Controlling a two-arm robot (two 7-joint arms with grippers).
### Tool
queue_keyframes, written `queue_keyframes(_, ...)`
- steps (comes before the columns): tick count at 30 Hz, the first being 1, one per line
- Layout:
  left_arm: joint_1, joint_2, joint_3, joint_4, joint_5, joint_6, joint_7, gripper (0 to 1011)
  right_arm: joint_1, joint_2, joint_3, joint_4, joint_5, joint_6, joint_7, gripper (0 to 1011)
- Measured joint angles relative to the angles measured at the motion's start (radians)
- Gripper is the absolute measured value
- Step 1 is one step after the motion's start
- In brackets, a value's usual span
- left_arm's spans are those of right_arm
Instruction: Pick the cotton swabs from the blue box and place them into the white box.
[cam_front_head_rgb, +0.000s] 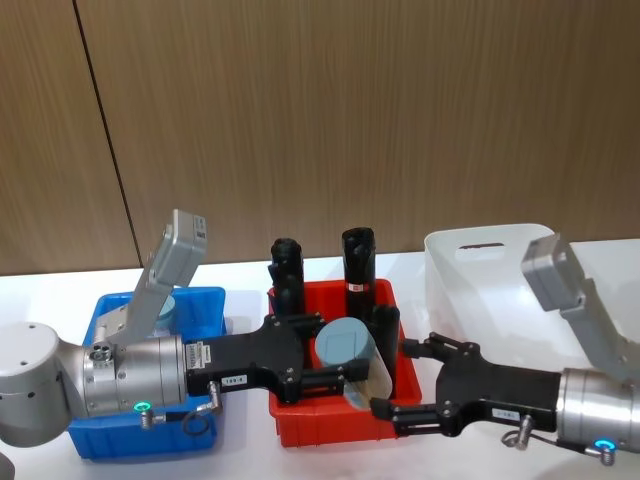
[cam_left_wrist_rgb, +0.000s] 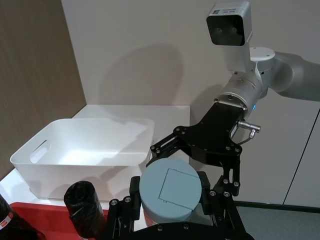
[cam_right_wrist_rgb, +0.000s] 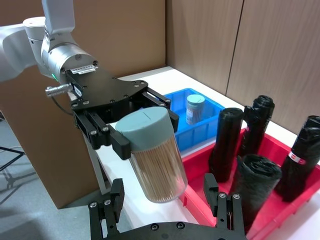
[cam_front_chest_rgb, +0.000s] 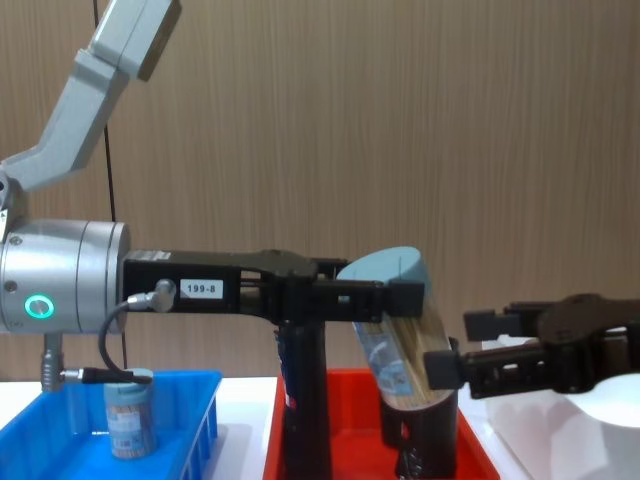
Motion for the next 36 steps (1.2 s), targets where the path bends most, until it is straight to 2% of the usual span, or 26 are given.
queue_keyframes(21, 0.000, 0.000, 0.000, 0.000, 0.000, 0.000, 0.000, 671, 0.036, -0.042, -0.049, 0.038, -0.015, -0.015, 0.003, 1002)
queue_keyframes(36, 0.000, 0.000, 0.000, 0.000, 0.000, 0.000, 0.000, 671, 0.056, -0.064, -0.074, 0.063, -0.019, -0.021, -0.017, 984)
